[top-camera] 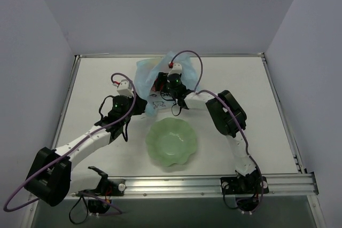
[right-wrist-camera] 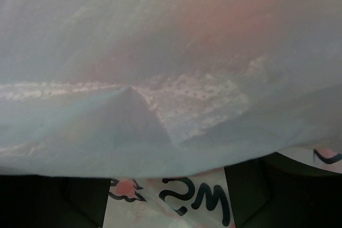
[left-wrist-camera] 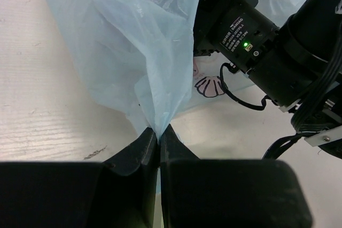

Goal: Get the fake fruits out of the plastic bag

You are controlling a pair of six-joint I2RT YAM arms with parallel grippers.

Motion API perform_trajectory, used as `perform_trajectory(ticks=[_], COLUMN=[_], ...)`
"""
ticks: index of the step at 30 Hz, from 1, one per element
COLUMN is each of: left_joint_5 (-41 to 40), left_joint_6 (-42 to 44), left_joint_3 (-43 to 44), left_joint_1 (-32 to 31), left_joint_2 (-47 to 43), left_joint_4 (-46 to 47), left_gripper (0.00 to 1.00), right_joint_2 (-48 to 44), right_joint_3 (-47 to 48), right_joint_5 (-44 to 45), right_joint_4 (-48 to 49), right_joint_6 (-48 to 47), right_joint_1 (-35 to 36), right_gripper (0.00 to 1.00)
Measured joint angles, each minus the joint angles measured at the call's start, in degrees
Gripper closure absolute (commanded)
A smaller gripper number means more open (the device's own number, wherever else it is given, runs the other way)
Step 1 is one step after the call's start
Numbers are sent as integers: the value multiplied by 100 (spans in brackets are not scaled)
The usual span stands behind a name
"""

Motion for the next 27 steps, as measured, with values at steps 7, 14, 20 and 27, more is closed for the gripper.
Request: perform_trajectory(ticks=[7, 14, 20, 27], left_joint_5=[-2, -20, -22, 46], left_joint_6=[-2, -31, -107, -205], left_joint_3=[0, 31, 138, 264], left_joint_1=[0, 2, 48, 92], left_joint_2=[87, 122, 271, 269], left_joint_4=[-11, -4, -9, -48], left_gripper=[98, 98, 98, 98], right_joint_2=[-229, -1910, -3204, -4795], right_joint_3=[-455, -2199, -3178, -4295], right_joint_5=[-229, -538, -785, -844], right_joint_4=[291, 356, 367, -170], right_joint_6=[63, 98, 168, 92], right_joint_1=[-4, 42, 354, 1246], right_gripper=[62, 60, 59, 57])
